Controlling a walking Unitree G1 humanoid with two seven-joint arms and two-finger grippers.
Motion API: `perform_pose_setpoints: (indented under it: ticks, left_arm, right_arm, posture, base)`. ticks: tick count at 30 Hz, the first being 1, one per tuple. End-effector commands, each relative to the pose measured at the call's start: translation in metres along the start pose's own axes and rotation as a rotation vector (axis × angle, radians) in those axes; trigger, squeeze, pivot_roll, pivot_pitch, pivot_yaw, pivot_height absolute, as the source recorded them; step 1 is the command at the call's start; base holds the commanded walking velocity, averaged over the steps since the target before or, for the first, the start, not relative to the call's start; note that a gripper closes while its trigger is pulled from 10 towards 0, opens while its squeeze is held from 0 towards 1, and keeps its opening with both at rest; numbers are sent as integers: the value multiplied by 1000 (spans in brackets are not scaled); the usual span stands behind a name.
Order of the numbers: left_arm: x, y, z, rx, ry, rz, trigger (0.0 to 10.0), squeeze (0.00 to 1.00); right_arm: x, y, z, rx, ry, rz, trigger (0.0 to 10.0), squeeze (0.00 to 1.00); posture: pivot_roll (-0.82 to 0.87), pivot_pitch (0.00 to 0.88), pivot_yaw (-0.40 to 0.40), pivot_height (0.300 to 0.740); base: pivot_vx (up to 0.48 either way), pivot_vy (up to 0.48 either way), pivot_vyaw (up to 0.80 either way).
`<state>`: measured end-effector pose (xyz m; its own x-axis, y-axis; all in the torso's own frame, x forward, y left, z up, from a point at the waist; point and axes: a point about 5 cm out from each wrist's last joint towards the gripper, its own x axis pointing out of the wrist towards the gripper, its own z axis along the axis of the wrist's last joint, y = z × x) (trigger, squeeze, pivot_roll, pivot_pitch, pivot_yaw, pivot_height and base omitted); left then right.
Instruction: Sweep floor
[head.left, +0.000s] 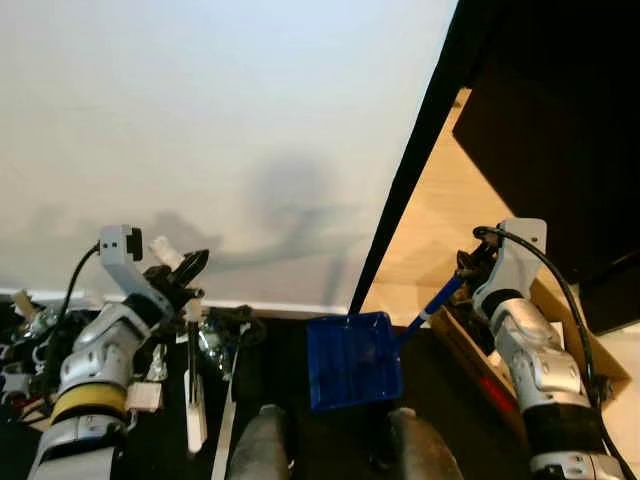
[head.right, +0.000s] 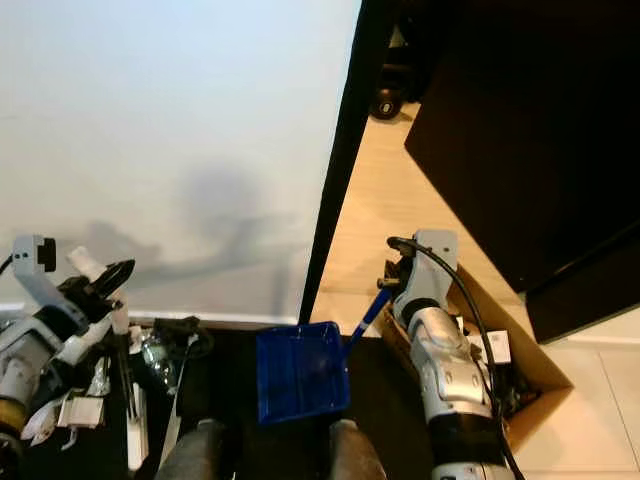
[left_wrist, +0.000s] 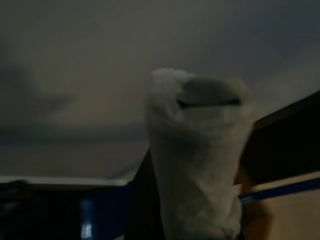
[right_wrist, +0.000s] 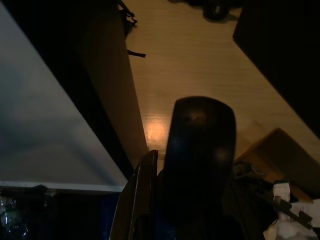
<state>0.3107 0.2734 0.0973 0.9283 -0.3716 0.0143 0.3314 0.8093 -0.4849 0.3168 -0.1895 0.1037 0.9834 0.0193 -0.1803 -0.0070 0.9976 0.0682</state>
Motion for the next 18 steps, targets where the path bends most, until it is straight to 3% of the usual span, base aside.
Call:
perform_pose_setpoints:
  ticks: [1, 5, 10, 14, 16, 18]
  left_arm:
    - [9, -8, -3, -122, -77, -73, 10000, 0]
    - [34, -35, 4, -223, -145, -251, 10000, 0]
    - [41, -45, 5, -242, -139, -317, 10000, 0]
    - [48, -65, 8, -257, -111, -472, 10000, 0]
    - [48, -65, 8, -257, -111, -472, 10000, 0]
    - [46, -81, 8, -259, -78, -578, 10000, 0]
  right_arm:
    - [-4, -8, 5, 2, -19, -17, 10000, 0]
    - [-2, -5, 8, 2, -26, -11, 10000, 0]
    - [-1, -4, 8, 3, -28, -7, 10000, 0]
    - [-1, -4, 7, 7, -26, -9, 10000, 0]
    - [-1, -4, 7, 7, -26, -9, 10000, 0]
    - [-1, -4, 5, 11, -24, -10, 10000, 0]
  posture:
    - [-40, 252, -75, 740]
    - [-46, 243, -75, 740]
    - [-43, 239, -73, 740]
    - [-35, 235, -69, 740]
    - [-35, 235, -69, 740]
    - [-13, 234, -62, 740]
  base:
    - [0, 0, 0]
    - [0, 0, 0]
    - [0, 0, 0]
    - [0, 0, 0]
    - [0, 0, 0]
    - [0, 0, 0]
